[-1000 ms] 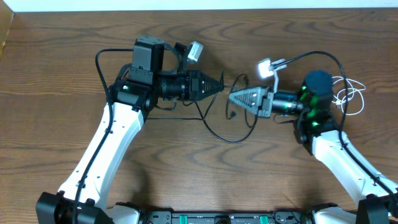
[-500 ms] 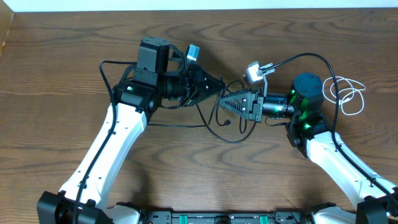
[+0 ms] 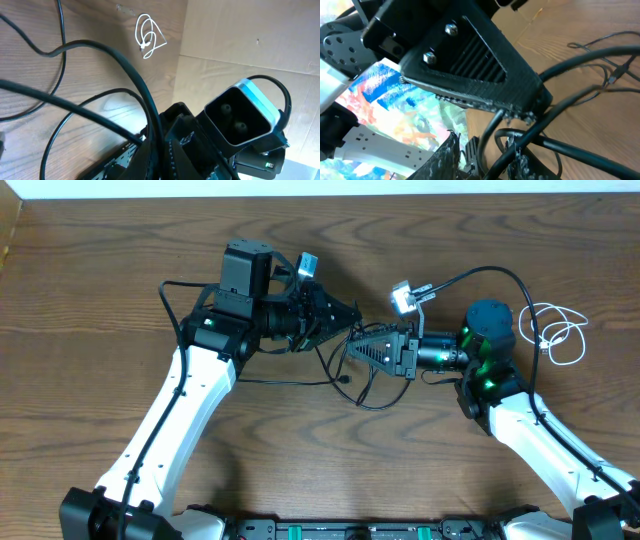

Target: Untangle cables

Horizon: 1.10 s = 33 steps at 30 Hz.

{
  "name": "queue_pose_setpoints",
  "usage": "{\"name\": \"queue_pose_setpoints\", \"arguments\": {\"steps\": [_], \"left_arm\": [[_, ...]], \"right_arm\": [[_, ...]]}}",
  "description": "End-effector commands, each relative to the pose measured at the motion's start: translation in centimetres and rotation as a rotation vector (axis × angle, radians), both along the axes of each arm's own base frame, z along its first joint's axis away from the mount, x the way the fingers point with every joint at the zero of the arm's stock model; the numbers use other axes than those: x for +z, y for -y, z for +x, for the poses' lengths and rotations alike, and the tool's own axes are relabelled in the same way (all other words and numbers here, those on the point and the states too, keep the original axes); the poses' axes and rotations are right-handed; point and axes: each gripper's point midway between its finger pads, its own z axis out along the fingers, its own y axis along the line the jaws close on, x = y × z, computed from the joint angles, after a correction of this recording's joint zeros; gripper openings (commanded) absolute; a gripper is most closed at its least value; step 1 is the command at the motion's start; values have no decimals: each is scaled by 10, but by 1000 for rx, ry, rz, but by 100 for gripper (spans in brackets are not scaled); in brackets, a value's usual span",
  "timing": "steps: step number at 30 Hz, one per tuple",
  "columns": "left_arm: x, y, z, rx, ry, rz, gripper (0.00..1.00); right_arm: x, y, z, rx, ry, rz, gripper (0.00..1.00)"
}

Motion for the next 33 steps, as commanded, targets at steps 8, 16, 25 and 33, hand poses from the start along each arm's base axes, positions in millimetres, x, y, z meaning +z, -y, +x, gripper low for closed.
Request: {"name": "queue_pose_setpoints", "arguments": {"steps": [8, 16, 25, 33], "left_arm": [[7, 15, -11, -41, 26, -8, 8], [8, 15, -11, -35, 13, -12, 8], [15, -13, 8, -11, 106, -30, 51], [9, -51, 17, 29, 99, -27, 62]], "right_arm": [[10, -2, 2, -11, 31, 22, 28], [9, -2, 4, -20, 28, 20, 1], [4, 10, 14, -60, -2, 8, 1], [-7, 38, 35, -151, -65, -14, 1]]}}
